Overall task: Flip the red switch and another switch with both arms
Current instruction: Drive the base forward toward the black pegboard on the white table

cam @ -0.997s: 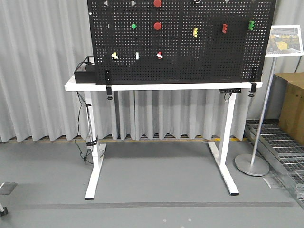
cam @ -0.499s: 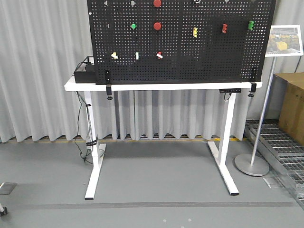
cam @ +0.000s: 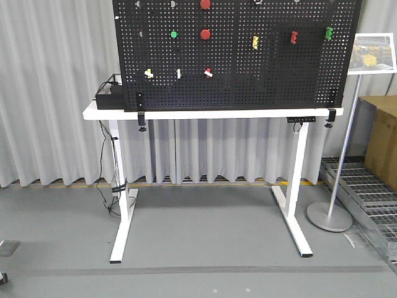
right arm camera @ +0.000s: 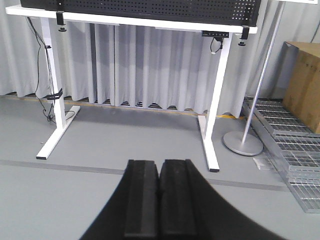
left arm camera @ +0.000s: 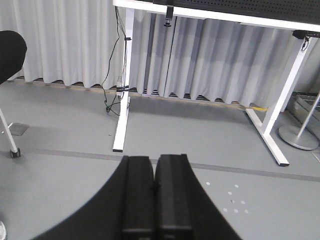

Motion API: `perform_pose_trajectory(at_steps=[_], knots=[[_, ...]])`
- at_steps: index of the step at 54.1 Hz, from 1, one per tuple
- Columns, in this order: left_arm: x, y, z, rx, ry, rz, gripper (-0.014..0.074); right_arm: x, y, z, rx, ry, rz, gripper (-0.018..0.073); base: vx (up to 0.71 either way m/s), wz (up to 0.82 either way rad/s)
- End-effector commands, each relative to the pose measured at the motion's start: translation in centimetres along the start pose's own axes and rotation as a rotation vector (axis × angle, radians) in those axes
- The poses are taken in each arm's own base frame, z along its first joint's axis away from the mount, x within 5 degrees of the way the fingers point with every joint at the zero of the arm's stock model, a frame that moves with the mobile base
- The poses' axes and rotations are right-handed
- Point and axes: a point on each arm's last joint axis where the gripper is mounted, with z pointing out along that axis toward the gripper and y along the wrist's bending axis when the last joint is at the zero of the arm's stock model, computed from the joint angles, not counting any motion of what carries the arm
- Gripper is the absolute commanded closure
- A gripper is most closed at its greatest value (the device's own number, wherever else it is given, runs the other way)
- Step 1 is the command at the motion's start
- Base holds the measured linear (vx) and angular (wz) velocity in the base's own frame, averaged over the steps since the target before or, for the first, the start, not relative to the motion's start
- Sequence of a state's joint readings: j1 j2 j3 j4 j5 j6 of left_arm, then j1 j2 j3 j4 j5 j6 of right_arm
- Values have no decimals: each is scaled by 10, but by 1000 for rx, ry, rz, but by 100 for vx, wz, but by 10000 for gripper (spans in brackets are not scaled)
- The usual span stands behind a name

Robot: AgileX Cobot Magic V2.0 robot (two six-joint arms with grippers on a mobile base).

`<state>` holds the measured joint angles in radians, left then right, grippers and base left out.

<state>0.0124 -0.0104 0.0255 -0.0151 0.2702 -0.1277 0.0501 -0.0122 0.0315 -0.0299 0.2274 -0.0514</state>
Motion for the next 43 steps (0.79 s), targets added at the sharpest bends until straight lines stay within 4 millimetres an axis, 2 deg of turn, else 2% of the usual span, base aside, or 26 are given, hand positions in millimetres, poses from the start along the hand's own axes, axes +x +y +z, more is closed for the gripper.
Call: perform_pose_trajectory(at_steps=[1, 43], knots=[[-1, -1, 0, 18, -73, -8, 594, -7, -1, -1, 10, -88, -4, 566, 8, 0], [-1, -1, 0, 18, -73, -8, 594, -7, -1, -1, 10, -88, -4, 566, 17, 4]])
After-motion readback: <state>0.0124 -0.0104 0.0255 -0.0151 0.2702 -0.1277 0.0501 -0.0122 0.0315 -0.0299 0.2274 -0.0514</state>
